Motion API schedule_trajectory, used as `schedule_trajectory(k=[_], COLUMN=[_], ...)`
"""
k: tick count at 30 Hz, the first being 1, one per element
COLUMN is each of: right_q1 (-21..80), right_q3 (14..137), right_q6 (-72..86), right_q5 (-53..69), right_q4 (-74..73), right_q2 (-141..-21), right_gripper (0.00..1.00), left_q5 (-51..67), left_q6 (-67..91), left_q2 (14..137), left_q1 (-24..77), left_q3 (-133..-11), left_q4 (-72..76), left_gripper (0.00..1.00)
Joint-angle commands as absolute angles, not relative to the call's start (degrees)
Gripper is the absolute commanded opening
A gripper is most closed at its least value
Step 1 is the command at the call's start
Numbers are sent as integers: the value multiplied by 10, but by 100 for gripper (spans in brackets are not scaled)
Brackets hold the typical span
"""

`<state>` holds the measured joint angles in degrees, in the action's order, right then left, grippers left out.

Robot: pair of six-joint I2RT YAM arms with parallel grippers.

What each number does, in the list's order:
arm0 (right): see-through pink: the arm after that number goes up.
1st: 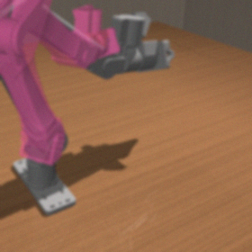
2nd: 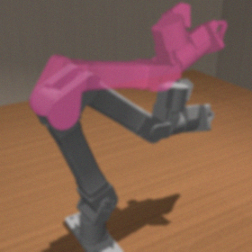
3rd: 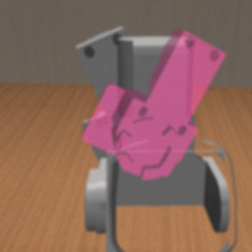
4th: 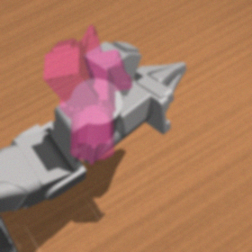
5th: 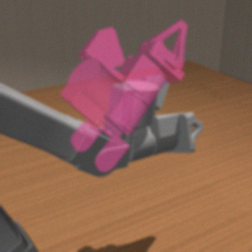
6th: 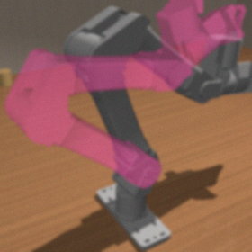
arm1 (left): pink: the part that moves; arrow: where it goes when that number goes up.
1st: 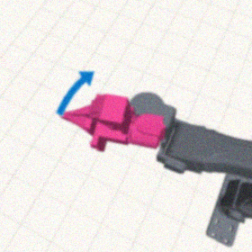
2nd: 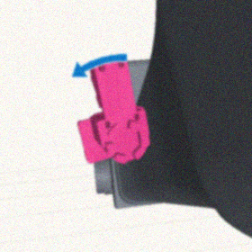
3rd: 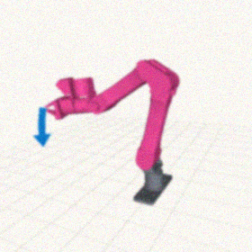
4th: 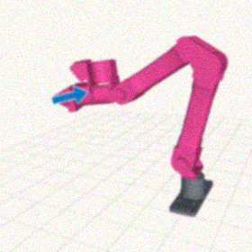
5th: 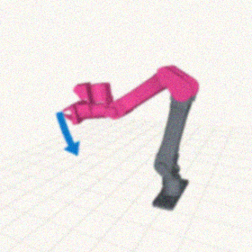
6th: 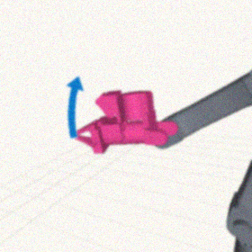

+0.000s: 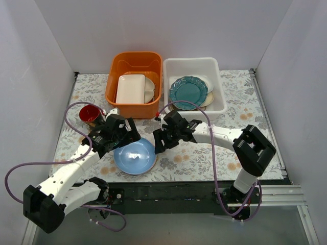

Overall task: Place the plates into the plastic bin on the countertop
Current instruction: Pick up the plate at the center of the board.

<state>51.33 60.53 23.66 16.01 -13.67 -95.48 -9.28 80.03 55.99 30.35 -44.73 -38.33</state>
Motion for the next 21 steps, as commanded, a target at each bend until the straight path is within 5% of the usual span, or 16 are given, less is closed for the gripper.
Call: schedule_trajectory(k=[1, 12, 21], right_q1=[526, 536, 537], right_q3=[616, 627, 642], right_q6=[250, 267, 247], right_q5=[149, 154, 87], right_q4=[-99, -62, -125], right_q2=[-985, -1031, -1035], right_gripper=[68, 56, 17], left_q5=[-90, -79, -76], left_q6=[833, 838, 834], left_q2=[538, 542, 553], left_q1=[294, 289, 289], left_q3=[-441, -439, -437], left_q4=[-445, -454, -447], left_gripper=[98, 98, 98])
